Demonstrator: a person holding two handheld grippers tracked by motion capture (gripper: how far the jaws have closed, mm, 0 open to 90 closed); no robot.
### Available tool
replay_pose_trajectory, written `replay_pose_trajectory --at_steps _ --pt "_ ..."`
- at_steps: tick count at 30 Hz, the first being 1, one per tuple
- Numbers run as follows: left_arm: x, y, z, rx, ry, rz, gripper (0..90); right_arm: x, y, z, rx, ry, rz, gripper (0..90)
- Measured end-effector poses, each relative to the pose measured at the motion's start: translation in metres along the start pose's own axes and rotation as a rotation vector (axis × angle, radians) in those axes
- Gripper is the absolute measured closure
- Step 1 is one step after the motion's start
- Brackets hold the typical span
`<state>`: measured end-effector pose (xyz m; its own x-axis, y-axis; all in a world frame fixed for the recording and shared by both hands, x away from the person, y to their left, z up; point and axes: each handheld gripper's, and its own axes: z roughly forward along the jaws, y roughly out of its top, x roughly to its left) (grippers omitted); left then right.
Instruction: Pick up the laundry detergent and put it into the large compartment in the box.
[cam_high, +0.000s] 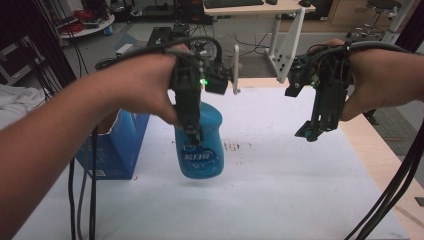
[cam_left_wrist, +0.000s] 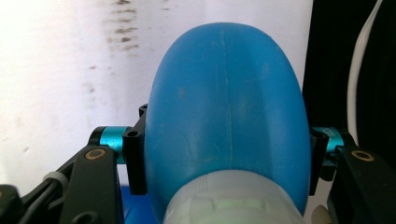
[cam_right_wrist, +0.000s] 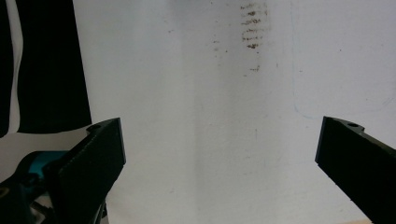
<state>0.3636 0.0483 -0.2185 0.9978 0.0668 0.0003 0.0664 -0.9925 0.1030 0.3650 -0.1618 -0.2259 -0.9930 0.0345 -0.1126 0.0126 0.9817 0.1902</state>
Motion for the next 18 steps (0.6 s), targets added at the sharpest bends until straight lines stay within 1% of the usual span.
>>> replay_pose_trajectory --at_steps 5,8,9,10,11,12,13,14,16,17,18 --pt "0.015 -0.016 -0.041 0.008 -0.005 -0.103 38.1 0.001 0.004 0.001 0.0 0.0 -0.012 0.7" --pt "0.021 -0.027 -0.063 0.013 0.006 -0.155 38.1 0.001 0.007 0.001 -0.005 -0.001 -0.019 0.7" --pt "0.024 -0.031 -0.071 0.017 0.011 -0.182 38.2 0.001 0.008 0.002 -0.005 -0.005 -0.018 0.7" --pt "0.026 -0.034 -0.077 0.021 0.018 -0.203 38.1 0.001 0.009 0.002 -0.005 0.001 -0.023 0.7" --pt "0.028 -0.037 -0.081 0.02 0.022 -0.22 38.1 0.001 0.009 0.002 -0.007 -0.001 -0.025 0.6" --pt "0.028 -0.037 -0.081 0.02 0.022 -0.22 38.2 0.001 0.009 0.002 -0.007 -0.001 -0.025 0.6" --pt "0.032 -0.043 -0.089 0.015 0.025 -0.273 38.2 0.0 0.01 0.002 -0.007 0.0 -0.029 0.6" --pt "0.034 -0.047 -0.092 0.011 0.023 -0.296 38.1 0.0 0.011 0.002 -0.006 0.001 -0.031 0.7" --pt "0.04 -0.056 -0.099 0.001 0.017 -0.356 38.1 0.0 0.012 0.002 -0.01 0.001 -0.032 0.7" --pt "0.043 -0.062 -0.103 -0.006 0.014 -0.394 38.1 0.0 0.013 0.002 -0.013 -0.001 -0.037 0.7" --pt "0.043 -0.062 -0.103 -0.006 0.014 -0.394 38.2 0.0 0.013 0.002 -0.013 -0.001 -0.037 0.7"
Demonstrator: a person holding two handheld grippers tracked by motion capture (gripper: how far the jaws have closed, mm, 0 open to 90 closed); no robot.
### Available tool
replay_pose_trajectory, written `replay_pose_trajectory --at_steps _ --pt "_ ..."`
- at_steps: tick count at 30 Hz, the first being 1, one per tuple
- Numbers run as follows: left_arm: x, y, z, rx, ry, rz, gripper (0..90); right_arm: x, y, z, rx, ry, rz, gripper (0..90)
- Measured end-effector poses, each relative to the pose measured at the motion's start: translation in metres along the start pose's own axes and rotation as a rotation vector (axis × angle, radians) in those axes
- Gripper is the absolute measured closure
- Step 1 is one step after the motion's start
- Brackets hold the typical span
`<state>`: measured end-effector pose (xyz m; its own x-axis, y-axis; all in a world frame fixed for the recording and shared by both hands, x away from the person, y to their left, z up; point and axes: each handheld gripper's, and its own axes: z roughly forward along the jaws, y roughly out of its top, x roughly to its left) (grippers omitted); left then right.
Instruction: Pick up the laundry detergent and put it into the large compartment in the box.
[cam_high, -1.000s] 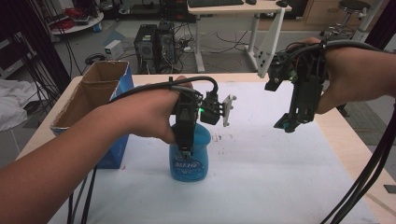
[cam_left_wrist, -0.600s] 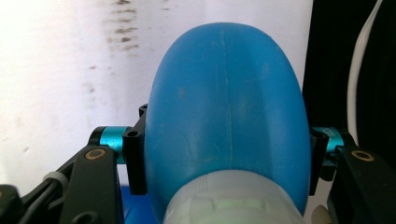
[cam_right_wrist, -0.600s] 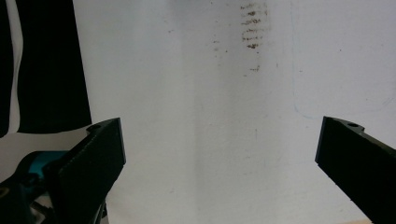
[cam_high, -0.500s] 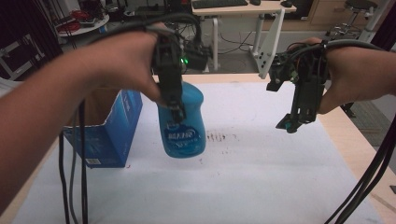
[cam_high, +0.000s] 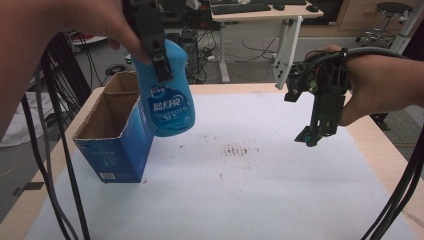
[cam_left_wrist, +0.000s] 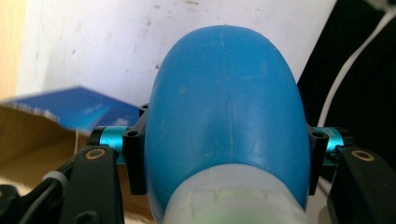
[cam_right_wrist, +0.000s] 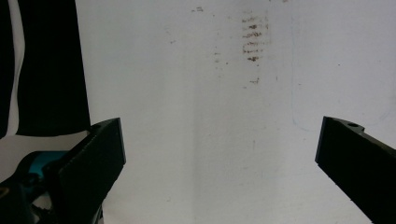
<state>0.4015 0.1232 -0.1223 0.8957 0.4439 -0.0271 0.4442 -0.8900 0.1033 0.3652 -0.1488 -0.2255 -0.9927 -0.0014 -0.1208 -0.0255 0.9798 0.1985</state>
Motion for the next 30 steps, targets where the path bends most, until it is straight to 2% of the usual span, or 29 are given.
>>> replay_pose_trajectory --at_steps 1,2,5,6,7,8,9,11,12,14,15,16,17,18,19,20,21,23,26,30 --pt "0.012 -0.01 -0.01 -0.004 -0.003 -0.106 38.1 0.0 0.001 0.001 0.0 0.003 -0.008 0.7" --pt "0.016 -0.014 -0.013 -0.001 -0.003 -0.138 38.1 0.001 0.002 0.001 0.005 0.004 -0.002 0.7" --pt "0.027 -0.026 -0.021 -0.016 -0.014 -0.269 38.1 0.001 0.002 0.001 0.0 0.0 -0.006 0.7" --pt "0.027 -0.026 -0.021 -0.016 -0.014 -0.269 38.2 0.001 0.002 0.001 0.0 0.0 -0.006 0.7" --pt "0.034 -0.035 -0.025 -0.02 -0.015 -0.358 38.1 0.001 0.003 0.0 0.001 0.0 -0.006 0.7" --pt "0.038 -0.04 -0.027 -0.02 -0.014 -0.403 38.2 0.002 0.003 0.0 0.005 0.002 -0.002 0.7" --pt "0.038 -0.04 -0.027 -0.02 -0.014 -0.403 38.1 0.002 0.003 0.0 0.005 0.002 -0.002 0.7" --pt "0.045 -0.048 -0.029 -0.011 -0.01 -0.468 38.1 0.001 0.004 0.001 0.006 0.003 -0.003 0.7" --pt "0.052 -0.057 -0.031 -0.007 0.002 -0.534 38.1 0.001 0.005 0.001 0.003 0.003 -0.012 0.6" --pt "0.058 -0.066 -0.031 0.004 0.019 -0.591 38.1 0.001 0.006 0.001 0.005 0.002 -0.01 0.7" --pt "0.058 -0.066 -0.031 0.004 0.019 -0.591 38.1 0.001 0.007 0.002 0.006 0.004 -0.014 0.7" --pt "0.064 -0.074 -0.031 0.01 0.037 -0.64 38.1 0.002 0.007 0.002 0.004 0.004 -0.016 0.6" --pt "0.064 -0.074 -0.031 0.01 0.037 -0.64 38.1 0.002 0.008 0.002 0.007 0.005 -0.017 0.7" --pt "0.067 -0.077 -0.03 0.01 0.044 -0.662 38.1 0.002 0.008 0.002 0.007 0.005 -0.017 0.7" --pt "0.072 -0.084 -0.029 0.011 0.057 -0.705 38.1 0.002 0.009 0.002 0.008 0.006 -0.013 0.6" --pt "0.075 -0.087 -0.028 0.014 0.059 -0.724 38.1 0.002 0.009 0.002 0.008 0.004 -0.016 0.6" --pt "0.075 -0.087 -0.028 0.014 0.059 -0.724 38.1 0.002 0.009 0.002 0.006 0.004 -0.019 0.6" --pt "0.082 -0.095 -0.023 0.014 0.063 -0.777 38.1 0.001 0.01 0.002 0.007 0.005 -0.018 0.6" --pt "0.085 -0.099 -0.018 0.022 0.064 -0.8 38.1 0.001 0.01 0.003 0.01 0.007 -0.018 0.7" --pt "0.093 -0.104 -0.004 0.047 0.08 -0.828 38.1 0.001 0.011 0.003 0.013 0.007 -0.014 0.7"
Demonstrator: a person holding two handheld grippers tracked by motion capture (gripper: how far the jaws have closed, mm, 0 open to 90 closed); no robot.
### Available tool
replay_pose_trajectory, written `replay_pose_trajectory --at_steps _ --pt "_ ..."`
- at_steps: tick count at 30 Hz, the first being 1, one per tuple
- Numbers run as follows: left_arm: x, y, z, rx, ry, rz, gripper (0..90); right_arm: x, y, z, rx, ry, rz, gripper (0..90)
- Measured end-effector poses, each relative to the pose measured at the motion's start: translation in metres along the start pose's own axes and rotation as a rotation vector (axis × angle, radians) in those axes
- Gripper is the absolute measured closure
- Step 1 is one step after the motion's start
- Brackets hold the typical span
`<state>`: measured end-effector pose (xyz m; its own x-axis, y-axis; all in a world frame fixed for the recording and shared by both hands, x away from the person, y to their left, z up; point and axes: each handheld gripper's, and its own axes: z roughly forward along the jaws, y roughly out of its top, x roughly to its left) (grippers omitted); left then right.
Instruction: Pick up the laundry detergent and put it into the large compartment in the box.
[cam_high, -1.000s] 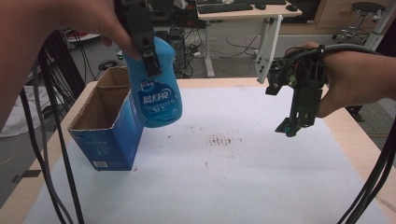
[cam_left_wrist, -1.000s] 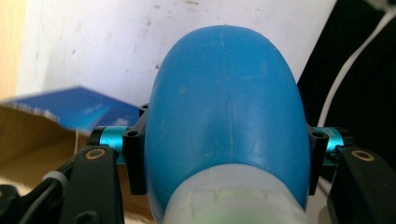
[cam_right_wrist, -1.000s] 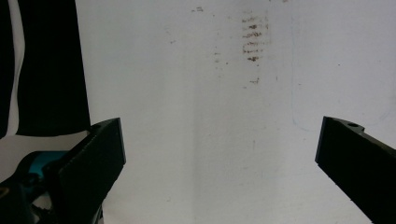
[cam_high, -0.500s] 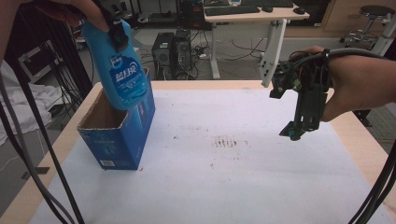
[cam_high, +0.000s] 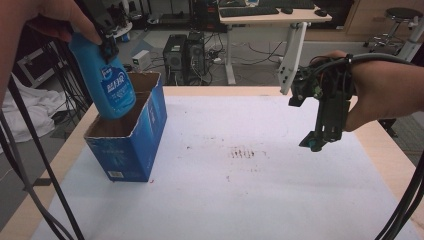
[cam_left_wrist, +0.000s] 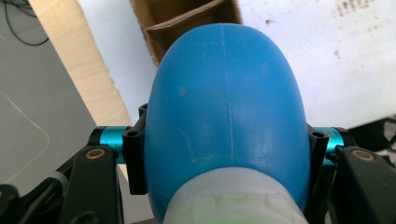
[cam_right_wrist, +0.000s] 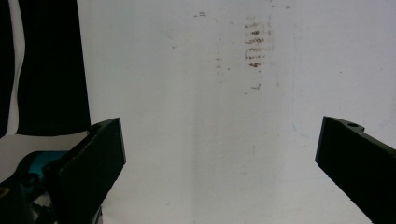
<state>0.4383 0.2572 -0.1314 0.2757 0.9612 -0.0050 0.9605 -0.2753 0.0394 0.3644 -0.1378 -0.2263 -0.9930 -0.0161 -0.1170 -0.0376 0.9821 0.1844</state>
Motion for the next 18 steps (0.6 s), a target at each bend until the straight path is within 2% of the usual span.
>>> replay_pose_trajectory --at_steps 2,7,9,10,12,13,14,16,18 --pt "0.001 0.001 0.005 0.002 0.004 -0.001 38.1 -0.001 0.0 0.0 -0.002 -0.001 -0.003 0.7" --pt "0.002 0.002 0.018 0.01 -0.016 0.003 38.1 -0.001 0.0 0.0 0.002 0.0 0.004 0.7" --pt "0.003 0.004 0.03 0.025 -0.027 0.022 38.1 0.0 0.001 0.0 0.001 0.001 0.0 0.6" --pt "0.003 0.004 0.03 0.025 -0.027 0.022 38.1 0.0 0.001 0.0 0.001 0.001 0.0 0.6" --pt "0.002 0.005 0.044 0.035 -0.029 0.077 38.0 0.0 0.001 0.0 0.006 0.0 0.005 0.7" --pt "0.002 0.005 0.044 0.035 -0.029 0.077 38.1 0.0 0.001 0.0 0.006 0.0 0.005 0.7" --pt "0.001 0.006 0.055 0.045 -0.037 0.119 38.1 0.0 0.001 0.0 0.006 -0.005 0.004 0.7" --pt "0.001 0.006 0.065 0.049 -0.049 0.153 38.1 0.001 0.0 0.0 0.006 -0.003 -0.002 0.6" --pt "0.001 0.006 0.07 0.053 -0.055 0.163 38.1 0.001 0.0 -0.001 0.006 -0.004 -0.002 0.7"
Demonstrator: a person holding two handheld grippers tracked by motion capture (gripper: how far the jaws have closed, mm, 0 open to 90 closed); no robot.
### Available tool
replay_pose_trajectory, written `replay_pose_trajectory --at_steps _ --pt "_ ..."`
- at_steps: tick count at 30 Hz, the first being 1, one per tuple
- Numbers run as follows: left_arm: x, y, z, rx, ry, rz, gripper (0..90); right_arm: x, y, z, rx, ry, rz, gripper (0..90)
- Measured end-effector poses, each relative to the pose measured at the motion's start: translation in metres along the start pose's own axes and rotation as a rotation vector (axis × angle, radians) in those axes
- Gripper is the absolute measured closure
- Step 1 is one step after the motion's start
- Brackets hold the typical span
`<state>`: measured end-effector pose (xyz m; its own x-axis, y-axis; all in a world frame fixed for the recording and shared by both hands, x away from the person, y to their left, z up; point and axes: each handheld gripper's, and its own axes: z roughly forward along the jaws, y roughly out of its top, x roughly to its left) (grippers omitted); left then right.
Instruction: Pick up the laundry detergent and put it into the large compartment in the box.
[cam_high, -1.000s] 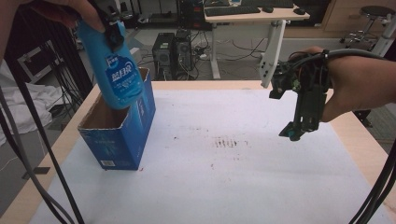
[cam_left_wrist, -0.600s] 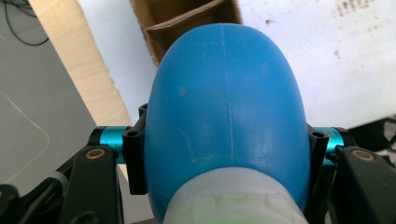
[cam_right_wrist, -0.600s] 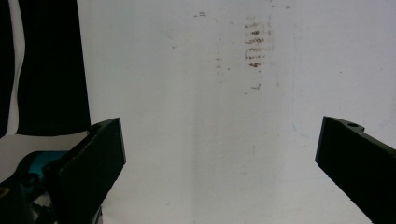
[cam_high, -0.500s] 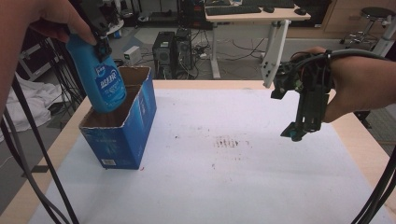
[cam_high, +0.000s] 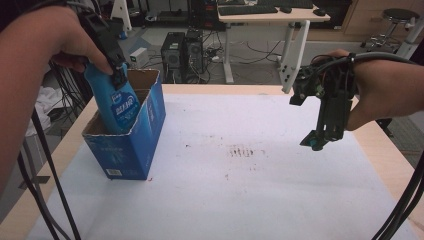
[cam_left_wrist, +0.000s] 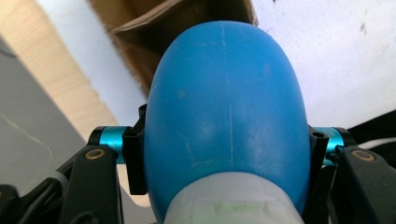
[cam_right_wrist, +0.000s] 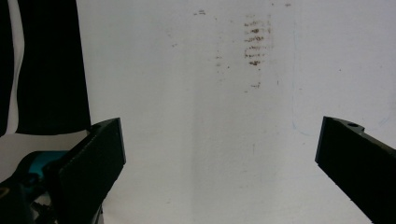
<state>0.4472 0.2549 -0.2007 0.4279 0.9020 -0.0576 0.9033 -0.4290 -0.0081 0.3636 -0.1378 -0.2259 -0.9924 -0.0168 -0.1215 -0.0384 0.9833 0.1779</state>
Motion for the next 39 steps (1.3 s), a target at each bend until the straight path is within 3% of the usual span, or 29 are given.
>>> replay_pose_trajectory --at_steps 7,12,20,24,27,29,39 --pt "-0.004 0.003 0.033 0.037 0.017 0.123 38.1 0.0 0.001 -0.001 0.006 -0.007 0.003 0.7" --pt "-0.008 0.004 0.051 0.047 0.041 0.235 38.1 0.0 0.002 0.0 0.007 -0.005 0.005 0.7" --pt "-0.004 0.003 0.077 0.061 0.024 0.313 38.1 -0.001 0.001 0.0 0.011 -0.009 0.011 0.7" --pt "-0.003 0.001 0.088 0.066 0.035 0.388 38.0 -0.001 0.001 0.0 0.013 -0.007 0.013 0.7" --pt "-0.003 -0.001 0.09 0.034 0.028 0.41 37.9 -0.001 0.002 0.0 0.011 -0.007 0.012 0.7" --pt "-0.004 -0.001 0.091 0.038 0.03 0.425 37.9 -0.001 0.003 0.001 0.007 -0.006 0.007 0.7" --pt "-0.003 -0.002 0.091 0.04 0.026 0.417 37.7 0.0 0.006 0.001 0.011 -0.005 0.006 0.7"
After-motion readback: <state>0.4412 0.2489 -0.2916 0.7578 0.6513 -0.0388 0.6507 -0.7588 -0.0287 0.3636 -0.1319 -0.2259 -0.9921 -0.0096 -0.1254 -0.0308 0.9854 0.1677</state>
